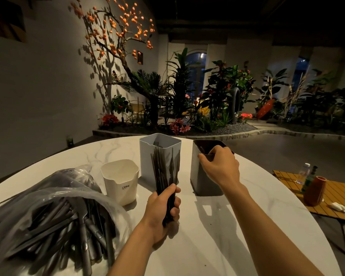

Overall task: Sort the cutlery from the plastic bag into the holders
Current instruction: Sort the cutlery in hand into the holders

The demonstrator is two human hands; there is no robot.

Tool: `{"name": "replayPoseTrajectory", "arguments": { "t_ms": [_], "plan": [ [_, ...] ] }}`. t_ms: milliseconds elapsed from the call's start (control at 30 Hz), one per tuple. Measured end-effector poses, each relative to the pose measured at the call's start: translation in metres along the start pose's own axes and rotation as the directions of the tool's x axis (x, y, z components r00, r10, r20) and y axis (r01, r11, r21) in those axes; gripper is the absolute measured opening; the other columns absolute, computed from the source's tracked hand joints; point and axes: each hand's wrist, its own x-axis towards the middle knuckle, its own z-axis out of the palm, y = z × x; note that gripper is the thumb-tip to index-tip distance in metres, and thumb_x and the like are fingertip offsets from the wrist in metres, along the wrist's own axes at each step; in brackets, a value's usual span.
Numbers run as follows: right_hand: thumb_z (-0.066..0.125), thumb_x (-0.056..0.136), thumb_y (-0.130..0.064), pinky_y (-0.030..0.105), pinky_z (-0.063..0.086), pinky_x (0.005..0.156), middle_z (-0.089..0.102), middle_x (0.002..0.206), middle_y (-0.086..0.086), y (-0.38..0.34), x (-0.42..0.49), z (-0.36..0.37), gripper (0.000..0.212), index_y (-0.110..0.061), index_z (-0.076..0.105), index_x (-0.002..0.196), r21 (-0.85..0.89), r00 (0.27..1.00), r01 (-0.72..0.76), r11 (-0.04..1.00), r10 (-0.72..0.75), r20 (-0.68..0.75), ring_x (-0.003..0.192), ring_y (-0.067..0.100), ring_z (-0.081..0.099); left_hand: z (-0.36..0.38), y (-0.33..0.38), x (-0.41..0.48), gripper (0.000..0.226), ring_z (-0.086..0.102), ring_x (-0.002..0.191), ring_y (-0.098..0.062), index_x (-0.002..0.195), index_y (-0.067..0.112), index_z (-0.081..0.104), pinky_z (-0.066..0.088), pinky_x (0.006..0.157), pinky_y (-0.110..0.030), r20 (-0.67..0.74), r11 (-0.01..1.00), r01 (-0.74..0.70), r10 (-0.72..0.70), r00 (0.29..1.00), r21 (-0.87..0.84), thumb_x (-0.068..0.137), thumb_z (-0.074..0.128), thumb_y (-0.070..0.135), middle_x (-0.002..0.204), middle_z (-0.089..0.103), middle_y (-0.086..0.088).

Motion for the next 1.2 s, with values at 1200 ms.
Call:
{"name": "replayPoseTrajectory", "arguments": {
  "t_ms": [1200],
  "plan": [
    [0.067,0.096,-0.016,0.020,0.050,0.063,0.073,0.087,0.009,-0.024,-0.047,-0.016,0.016,-0.002,0.073,0.100,0.581,0.757,-0.300,0.757,-0.182,0.628,0.072,0.013,0.068,-0.006,-0.002,0.003,0.038,0.057,0.058,-0.019,0.121,0.001,0.064,0.044,0.047,-0.026,-0.012,0.986,-0.136,0.138,0.990,0.099,0.093,0.067,0.027,0.086,0.069,-0.016]
  ]
}}
